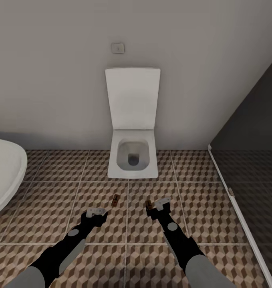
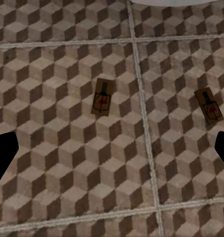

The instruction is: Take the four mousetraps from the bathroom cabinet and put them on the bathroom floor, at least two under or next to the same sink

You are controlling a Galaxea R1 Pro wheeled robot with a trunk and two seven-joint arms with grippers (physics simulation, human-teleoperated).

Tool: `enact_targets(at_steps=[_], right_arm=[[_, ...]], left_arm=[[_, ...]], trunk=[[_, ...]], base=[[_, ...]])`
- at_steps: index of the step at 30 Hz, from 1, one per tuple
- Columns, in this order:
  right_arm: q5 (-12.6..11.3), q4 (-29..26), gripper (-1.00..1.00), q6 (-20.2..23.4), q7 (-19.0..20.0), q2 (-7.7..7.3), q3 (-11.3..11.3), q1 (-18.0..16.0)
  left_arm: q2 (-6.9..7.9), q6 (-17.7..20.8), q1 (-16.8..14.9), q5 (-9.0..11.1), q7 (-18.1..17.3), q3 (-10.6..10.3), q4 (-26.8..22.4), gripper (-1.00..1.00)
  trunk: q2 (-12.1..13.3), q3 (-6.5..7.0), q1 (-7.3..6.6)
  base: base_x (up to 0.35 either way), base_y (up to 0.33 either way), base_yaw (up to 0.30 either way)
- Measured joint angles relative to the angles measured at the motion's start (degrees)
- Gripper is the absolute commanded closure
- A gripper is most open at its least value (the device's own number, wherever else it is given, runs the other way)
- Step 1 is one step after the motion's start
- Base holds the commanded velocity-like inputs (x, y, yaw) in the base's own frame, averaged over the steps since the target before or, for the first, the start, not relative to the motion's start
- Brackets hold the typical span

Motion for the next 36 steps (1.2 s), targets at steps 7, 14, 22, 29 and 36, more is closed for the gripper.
enact_targets(at_steps=[7, 14, 22, 29, 36], right_arm=[[0.0, 0.0, -1.0, 0.0, 0.0, 0.0, 0.0, 0.0], [0.0, 0.0, -1.0, 0.0, 0.0, 0.0, 0.0, 0.0], [0.0, 0.0, -1.0, 0.0, 0.0, 0.0, 0.0, 0.0], [0.0, 0.0, -1.0, -0.1, 0.0, 0.0, 0.0, 0.0], [0.1, 0.7, -1.0, -0.1, 0.1, -0.51, -0.1, 0.0]], left_arm=[[0.0, 0.0, 0.0, 0.0, 0.0, 0.0, 0.0, -1.0], [0.0, 0.0, 0.0, 0.0, 0.0, 0.0, 0.0, -1.0], [0.0, 0.0, 0.0, 0.0, 0.0, 0.0, 0.0, -1.0], [0.0, 0.0, 0.0, 0.0, 0.0, 0.0, 0.0, -1.0], [0.17, -0.1, 0.0, 0.0, 0.1, -0.1, -0.1, -1.0]], trunk=[[2.8, 1.26, -1.54], [5.6, 2.51, -3.08], [8.8, 3.95, -4.83], [11.6, 5.21, -6.37], [14.4, 6.46, -7.91]], base=[[0.0, 0.0, 0.0], [0.0, 0.0, 0.0], [0.0, 0.0, 0.0], [0.0, 0.0, 0.0], [0.0, 0.0, 0.0]])
